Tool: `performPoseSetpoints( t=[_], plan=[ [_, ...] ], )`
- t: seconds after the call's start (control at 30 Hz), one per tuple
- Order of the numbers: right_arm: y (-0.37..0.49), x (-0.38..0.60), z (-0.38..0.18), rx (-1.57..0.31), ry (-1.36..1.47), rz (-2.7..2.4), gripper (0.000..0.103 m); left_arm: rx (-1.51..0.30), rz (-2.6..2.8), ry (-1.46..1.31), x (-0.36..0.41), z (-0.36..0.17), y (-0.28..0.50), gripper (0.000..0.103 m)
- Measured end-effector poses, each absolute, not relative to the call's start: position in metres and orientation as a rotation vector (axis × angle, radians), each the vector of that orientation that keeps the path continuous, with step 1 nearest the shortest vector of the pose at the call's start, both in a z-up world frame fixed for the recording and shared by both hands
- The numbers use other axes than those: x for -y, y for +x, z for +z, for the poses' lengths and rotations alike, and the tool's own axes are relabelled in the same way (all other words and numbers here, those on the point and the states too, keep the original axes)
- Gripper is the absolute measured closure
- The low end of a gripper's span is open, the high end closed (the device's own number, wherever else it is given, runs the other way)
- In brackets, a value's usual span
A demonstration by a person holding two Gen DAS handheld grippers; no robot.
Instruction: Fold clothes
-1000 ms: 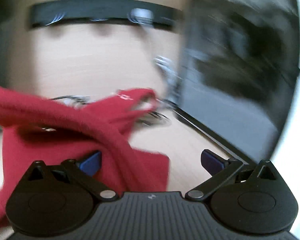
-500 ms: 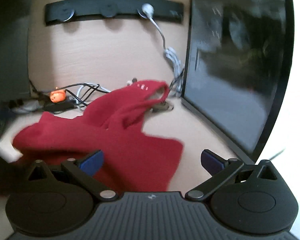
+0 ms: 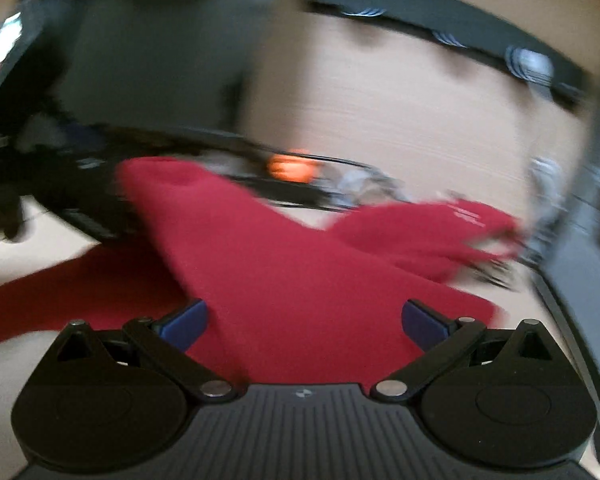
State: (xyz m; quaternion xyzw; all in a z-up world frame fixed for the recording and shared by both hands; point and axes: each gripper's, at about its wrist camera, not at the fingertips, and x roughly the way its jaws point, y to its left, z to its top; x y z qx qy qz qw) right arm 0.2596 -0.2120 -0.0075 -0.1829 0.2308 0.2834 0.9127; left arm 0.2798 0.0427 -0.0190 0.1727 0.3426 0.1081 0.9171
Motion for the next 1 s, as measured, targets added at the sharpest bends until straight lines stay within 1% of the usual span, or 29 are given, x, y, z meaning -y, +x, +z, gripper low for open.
performPoseSetpoints(
  t=[0.07, 0.13, 0.2, 0.33, 0.43, 0.47, 0.53, 0.63, 0.67, 0.77, 0.9, 1.0],
  plan=[
    [0.256, 0.191, -0.011, -0.432, -0.454, 0.59, 0.0, -0.698, 0.243, 0.362, -0.048, -0.017, 0.275, 0.0],
    [0.258, 0.187, -0.01, -0.357, -0.482, 0.431, 0.0, -0.679, 0.295, 0.379, -0.05, -0.012, 0.268, 0.0],
    [0.268, 0.21, 0.003, -0.335, -0.356, 0.257, 0.0, -0.682, 0.34, 0.351, -0.062, -0.007, 0.27, 0.0],
    [0.275, 0.3, 0.018, -0.303, -0.172, -0.172, 0.0, -0.68, 0.314, 0.29, -0.077, 0.002, 0.267, 0.0],
    [0.27, 0.381, 0.016, -0.372, -0.038, -0.407, 0.0, -0.647, 0.057, 0.264, -0.06, 0.01, 0.257, 0.0],
    [0.265, 0.401, 0.015, -0.391, 0.008, -0.444, 0.0, -0.644, -0.027, 0.295, -0.049, 0.011, 0.254, 0.0],
    [0.252, 0.423, 0.015, -0.414, 0.084, -0.411, 0.0, -0.638, -0.133, 0.459, -0.018, 0.003, 0.249, 0.0],
    [0.243, 0.404, 0.016, -0.445, 0.068, -0.193, 0.0, -0.636, -0.12, 0.679, 0.011, -0.021, 0.256, 0.0],
    [0.242, 0.39, 0.016, -0.45, 0.038, -0.116, 0.0, -0.639, -0.105, 0.692, 0.014, -0.024, 0.26, 0.0],
    [0.235, 0.334, 0.012, -0.433, -0.087, 0.091, 0.0, -0.659, -0.11, 0.512, 0.004, -0.005, 0.269, 0.0],
    [0.237, 0.272, 0.007, -0.422, -0.221, 0.287, 0.0, -0.661, -0.037, 0.396, -0.013, 0.011, 0.267, 0.0],
    [0.247, 0.231, -0.001, -0.433, -0.312, 0.401, 0.0, -0.706, 0.012, 0.294, -0.025, 0.016, 0.259, 0.0]
  ],
)
